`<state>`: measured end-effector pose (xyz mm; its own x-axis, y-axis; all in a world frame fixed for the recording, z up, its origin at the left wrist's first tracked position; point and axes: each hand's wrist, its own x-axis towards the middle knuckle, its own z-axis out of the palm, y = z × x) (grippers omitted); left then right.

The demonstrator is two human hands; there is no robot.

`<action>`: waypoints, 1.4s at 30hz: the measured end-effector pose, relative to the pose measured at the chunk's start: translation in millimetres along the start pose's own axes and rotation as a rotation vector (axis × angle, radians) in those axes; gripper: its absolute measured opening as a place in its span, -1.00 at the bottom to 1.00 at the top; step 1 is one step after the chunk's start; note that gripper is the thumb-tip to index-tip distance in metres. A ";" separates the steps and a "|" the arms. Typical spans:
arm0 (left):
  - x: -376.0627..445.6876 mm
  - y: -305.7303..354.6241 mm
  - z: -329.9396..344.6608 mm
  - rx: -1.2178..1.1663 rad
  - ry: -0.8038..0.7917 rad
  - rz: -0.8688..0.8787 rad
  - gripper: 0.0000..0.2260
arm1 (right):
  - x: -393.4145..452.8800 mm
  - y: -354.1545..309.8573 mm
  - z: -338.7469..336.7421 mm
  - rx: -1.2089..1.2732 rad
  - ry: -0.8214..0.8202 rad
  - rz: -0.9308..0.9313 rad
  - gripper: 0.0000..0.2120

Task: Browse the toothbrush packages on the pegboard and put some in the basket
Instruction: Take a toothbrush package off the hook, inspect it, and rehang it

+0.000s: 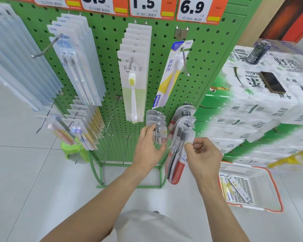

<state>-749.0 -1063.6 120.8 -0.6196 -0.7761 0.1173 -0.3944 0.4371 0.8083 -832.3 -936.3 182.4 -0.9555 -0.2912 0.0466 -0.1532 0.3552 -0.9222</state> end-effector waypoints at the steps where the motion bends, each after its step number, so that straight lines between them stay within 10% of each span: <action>1: 0.3 0.1 -0.7 0.009 -0.004 0.006 -0.35 | 0.3 0.0 0.6 0.010 -0.004 0.000 -0.87; 11: -26.5 34.4 -38.5 -0.187 0.254 0.155 -0.70 | 1.7 -5.7 -2.3 0.231 -0.055 0.009 -0.84; 21: -23.2 58.2 -71.0 -0.645 0.000 -0.178 -0.85 | -13.1 -21.3 1.9 0.281 -0.452 0.075 -0.74; 28: -24.0 38.3 -88.4 -0.669 -0.088 -0.325 -0.83 | -21.1 -23.8 15.1 0.303 -0.496 -0.020 -0.73; 42: -48.5 22.0 -100.0 -0.406 -0.142 -0.073 -0.74 | -31.1 -13.1 26.2 0.203 -0.526 -0.114 -0.91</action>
<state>-659.8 -1061.8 190.6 -0.6985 -0.7155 -0.0060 -0.1593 0.1473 0.9762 -794.0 -955.2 183.0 -0.6739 -0.7388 0.0009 -0.1467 0.1326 -0.9803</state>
